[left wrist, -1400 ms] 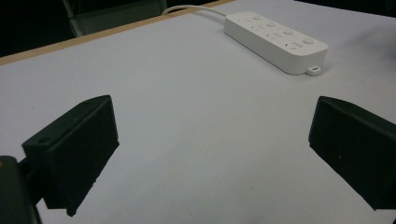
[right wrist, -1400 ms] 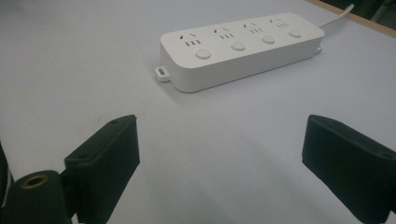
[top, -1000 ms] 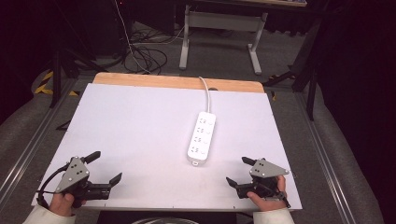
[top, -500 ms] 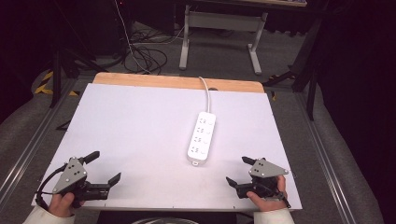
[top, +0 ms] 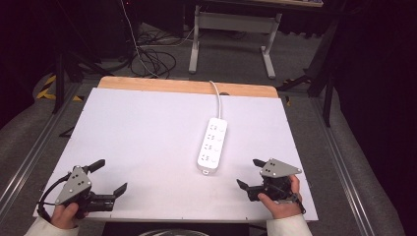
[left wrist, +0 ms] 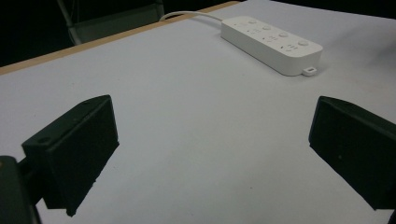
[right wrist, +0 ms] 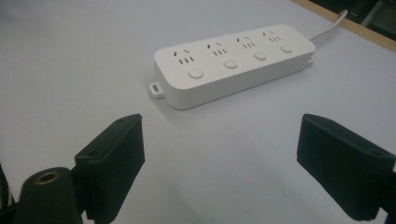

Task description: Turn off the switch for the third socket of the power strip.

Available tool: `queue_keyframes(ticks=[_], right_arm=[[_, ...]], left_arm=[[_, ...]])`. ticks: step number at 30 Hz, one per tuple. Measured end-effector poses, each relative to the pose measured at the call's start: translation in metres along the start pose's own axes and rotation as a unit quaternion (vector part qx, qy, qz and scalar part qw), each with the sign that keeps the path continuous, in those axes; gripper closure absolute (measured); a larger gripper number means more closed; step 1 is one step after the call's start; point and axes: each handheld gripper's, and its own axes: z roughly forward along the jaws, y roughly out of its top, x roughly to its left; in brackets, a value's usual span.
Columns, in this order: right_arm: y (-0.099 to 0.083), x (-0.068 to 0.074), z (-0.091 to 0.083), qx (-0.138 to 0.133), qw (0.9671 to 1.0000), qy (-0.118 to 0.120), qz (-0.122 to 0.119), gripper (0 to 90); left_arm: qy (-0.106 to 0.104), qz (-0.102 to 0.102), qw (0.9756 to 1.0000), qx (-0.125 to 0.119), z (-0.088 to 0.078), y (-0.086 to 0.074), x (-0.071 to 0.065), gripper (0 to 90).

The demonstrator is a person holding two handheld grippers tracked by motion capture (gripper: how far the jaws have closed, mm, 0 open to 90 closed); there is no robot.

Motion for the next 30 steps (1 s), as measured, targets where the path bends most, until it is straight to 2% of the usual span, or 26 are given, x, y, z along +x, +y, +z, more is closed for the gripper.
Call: queue_keyframes(ticks=[7,22,24,30], right_arm=[[0.017,-0.004,0.006,0.003,1.0,0.002,-0.008,15.6],[0.048,-0.014,0.019,0.003,0.9998,0.008,-0.02,15.6],[0.053,-0.014,0.021,0.004,0.9997,0.007,-0.025,15.6],[0.067,-0.016,0.027,0.008,0.9991,0.004,-0.041,17.0]], left_arm=[[-0.006,0.004,1.0,-0.001,0.0,-0.001,0.001,1.7],[-0.003,0.0,1.0,0.002,0.0,-0.001,0.001,1.7],[-0.002,0.006,1.0,0.001,0.0,0.0,0.002,1.7],[-0.005,0.002,1.0,0.001,0.0,-0.001,0.002,1.7]])
